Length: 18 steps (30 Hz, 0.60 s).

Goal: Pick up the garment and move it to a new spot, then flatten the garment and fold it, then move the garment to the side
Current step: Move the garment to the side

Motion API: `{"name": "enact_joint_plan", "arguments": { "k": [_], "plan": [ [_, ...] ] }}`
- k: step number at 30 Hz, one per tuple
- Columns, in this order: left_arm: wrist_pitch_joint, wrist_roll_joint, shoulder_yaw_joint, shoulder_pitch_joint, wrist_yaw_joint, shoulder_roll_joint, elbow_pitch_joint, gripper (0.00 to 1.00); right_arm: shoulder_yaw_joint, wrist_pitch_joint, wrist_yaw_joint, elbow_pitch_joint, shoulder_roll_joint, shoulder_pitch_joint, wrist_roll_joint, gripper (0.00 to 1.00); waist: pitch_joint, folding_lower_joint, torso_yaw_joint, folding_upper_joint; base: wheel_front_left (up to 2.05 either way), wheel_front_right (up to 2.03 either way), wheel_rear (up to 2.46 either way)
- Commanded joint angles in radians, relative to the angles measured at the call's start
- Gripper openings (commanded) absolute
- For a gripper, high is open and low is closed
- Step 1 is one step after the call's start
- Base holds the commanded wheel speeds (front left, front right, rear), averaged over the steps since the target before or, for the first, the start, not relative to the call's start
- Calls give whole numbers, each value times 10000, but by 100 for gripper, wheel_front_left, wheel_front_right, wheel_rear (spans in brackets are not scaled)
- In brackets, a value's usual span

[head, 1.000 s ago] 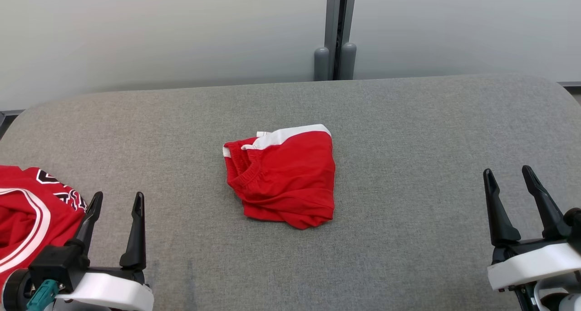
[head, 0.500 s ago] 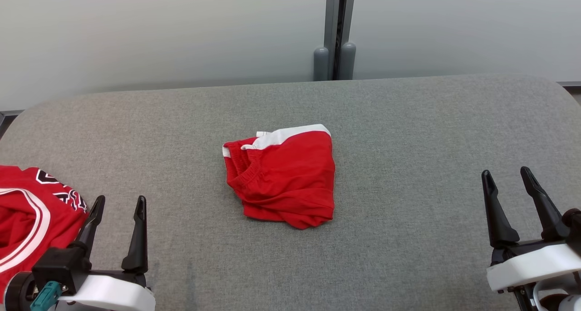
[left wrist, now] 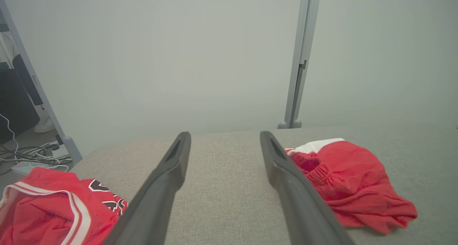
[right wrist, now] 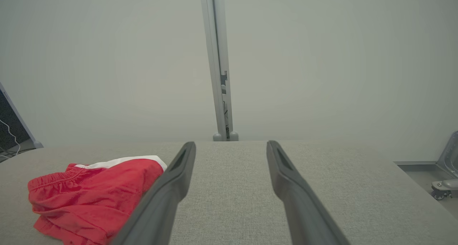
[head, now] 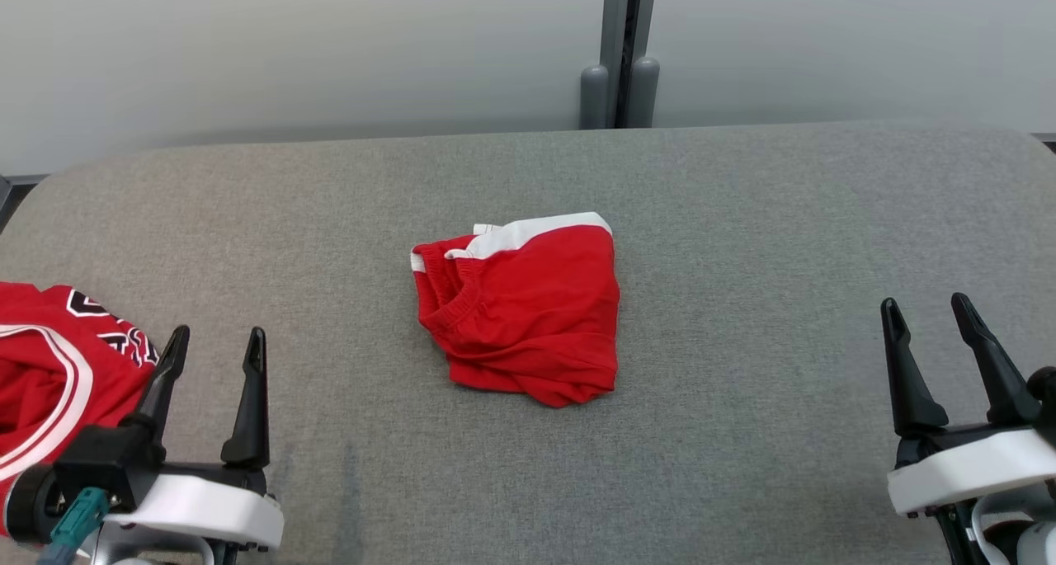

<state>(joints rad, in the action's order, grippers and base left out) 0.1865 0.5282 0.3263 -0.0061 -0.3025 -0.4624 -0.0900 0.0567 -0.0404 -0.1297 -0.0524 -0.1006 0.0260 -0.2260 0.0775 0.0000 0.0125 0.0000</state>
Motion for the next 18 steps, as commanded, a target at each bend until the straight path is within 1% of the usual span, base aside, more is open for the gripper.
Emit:
{"name": "enact_joint_plan", "arguments": {
  "k": [1,4,9,18],
  "plan": [
    [75,-92,-19,-286,19,-58,-40,100,8,-20,-21,61,-39,220,-49,100,177,0,132,0,0,0,0],
    [96,-141,72,-651,145,23,4,100,-65,-94,-21,439,-109,564,-141,100,479,0,386,0,0,0,0],
    [237,-241,276,-1294,370,234,186,100,-499,-163,-21,1397,-199,1389,-389,100,955,0,903,0,0,0,0],
    [557,-219,373,-2166,653,839,592,100,-1746,-171,-21,4226,-40,3204,-880,100,1620,0,1777,0,0,0,0]
  ]
}}
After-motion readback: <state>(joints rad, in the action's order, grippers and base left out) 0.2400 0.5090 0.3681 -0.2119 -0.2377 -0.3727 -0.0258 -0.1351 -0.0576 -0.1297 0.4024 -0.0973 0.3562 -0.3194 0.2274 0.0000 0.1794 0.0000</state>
